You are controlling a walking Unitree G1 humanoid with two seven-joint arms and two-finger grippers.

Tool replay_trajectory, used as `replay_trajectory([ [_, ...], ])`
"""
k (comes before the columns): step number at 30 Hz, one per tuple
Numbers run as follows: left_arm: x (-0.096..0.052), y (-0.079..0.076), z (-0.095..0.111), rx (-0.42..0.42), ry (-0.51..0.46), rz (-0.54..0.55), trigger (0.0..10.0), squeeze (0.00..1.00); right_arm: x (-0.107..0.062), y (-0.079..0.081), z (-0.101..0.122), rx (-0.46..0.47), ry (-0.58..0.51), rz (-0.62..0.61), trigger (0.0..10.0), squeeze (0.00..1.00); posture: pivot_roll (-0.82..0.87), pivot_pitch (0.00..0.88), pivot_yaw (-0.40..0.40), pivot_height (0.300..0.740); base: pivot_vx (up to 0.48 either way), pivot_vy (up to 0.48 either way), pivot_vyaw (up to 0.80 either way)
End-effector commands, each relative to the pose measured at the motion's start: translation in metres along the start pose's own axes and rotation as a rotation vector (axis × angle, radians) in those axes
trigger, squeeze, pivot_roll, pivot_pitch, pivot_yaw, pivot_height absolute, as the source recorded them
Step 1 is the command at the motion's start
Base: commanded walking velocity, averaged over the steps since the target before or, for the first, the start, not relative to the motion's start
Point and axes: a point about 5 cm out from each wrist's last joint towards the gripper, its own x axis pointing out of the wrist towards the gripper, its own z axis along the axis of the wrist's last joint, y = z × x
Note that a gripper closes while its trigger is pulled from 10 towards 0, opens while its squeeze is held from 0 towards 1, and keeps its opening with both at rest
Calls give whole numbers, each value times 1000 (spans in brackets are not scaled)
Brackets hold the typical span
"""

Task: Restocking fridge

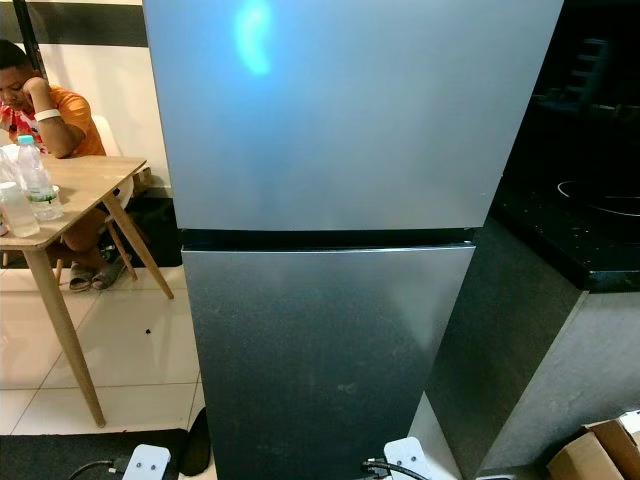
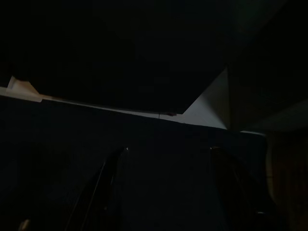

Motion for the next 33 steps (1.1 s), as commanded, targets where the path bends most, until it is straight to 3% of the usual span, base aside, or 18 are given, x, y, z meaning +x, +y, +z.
replay_trajectory([
  [1, -1, 2, -1, -5, -9, 20, 10000, 0, -1, -2, -2, 0, 1, -7, 10000, 0, -13, 39, -2, 740, 0, 0, 0],
  [9, 3, -1, 8, 11, -7, 14, 10000, 0, -6, -8, -18, -12, 40, -21, 10000, 0, -42, 24, 20, 740, 0, 0, 0],
  [33, 2, -15, 6, 6, -15, -41, 10000, 0, -8, -1, -25, -61, 39, 14, 10000, 0, -47, 54, 35, 740, 0, 0, 33],
])
